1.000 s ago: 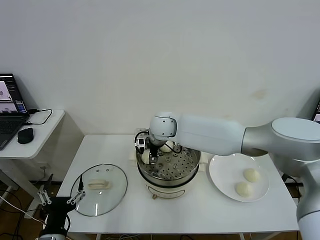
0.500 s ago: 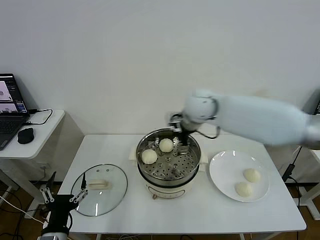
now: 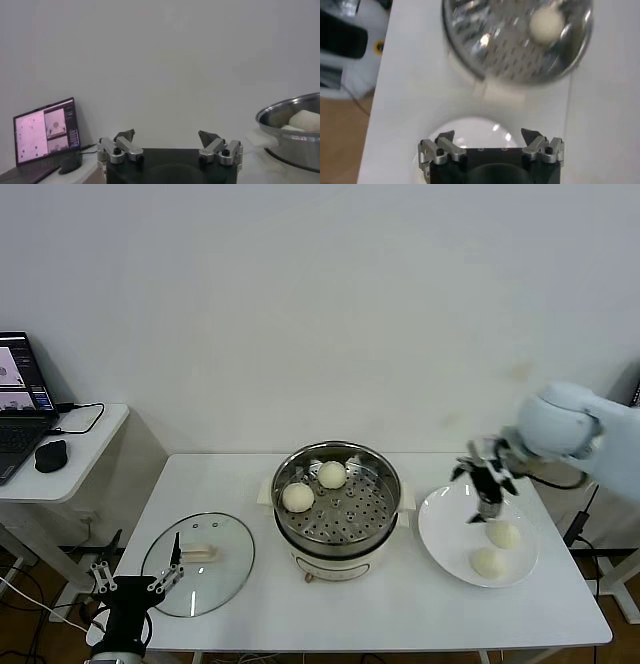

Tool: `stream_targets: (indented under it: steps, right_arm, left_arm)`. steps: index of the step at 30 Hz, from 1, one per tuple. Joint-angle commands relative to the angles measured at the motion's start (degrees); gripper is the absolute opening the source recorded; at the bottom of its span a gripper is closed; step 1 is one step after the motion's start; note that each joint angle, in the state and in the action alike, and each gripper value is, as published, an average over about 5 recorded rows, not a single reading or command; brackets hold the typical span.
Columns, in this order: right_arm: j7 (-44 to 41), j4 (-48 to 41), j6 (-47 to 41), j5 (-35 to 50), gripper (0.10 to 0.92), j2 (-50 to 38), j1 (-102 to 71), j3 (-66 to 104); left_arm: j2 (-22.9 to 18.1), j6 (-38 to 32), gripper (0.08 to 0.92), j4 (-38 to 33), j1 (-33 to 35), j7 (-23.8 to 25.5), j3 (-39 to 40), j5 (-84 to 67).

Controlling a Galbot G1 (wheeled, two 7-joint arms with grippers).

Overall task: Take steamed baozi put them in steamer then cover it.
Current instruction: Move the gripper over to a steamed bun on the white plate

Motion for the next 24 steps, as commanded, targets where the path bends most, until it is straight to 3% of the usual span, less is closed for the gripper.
stream_targets:
  steps: [1, 8, 24]
  right_arm:
    - [1.1, -4.6, 6.7, -11.7, 0.823, -7.0, -31.0, 22.9]
    - [2.9, -10.4, 7.0, -13.5, 0.823, -0.4, -41.3, 32.8]
    - [4.1, -17.2, 6.6, -14.6, 0.823, 5.2, -44.1, 34.2]
  left_arm:
    - [-0.1, 0.0, 0.823, 0.1, 0.1, 0.0, 0.5, 0.3]
    - [-0.3, 0.1, 0.823, 0.2, 0.5, 0.1, 0.4, 1.2]
    - [-1.0, 0.1, 0.823, 0.7, 1.0, 0.1, -0.2, 1.7]
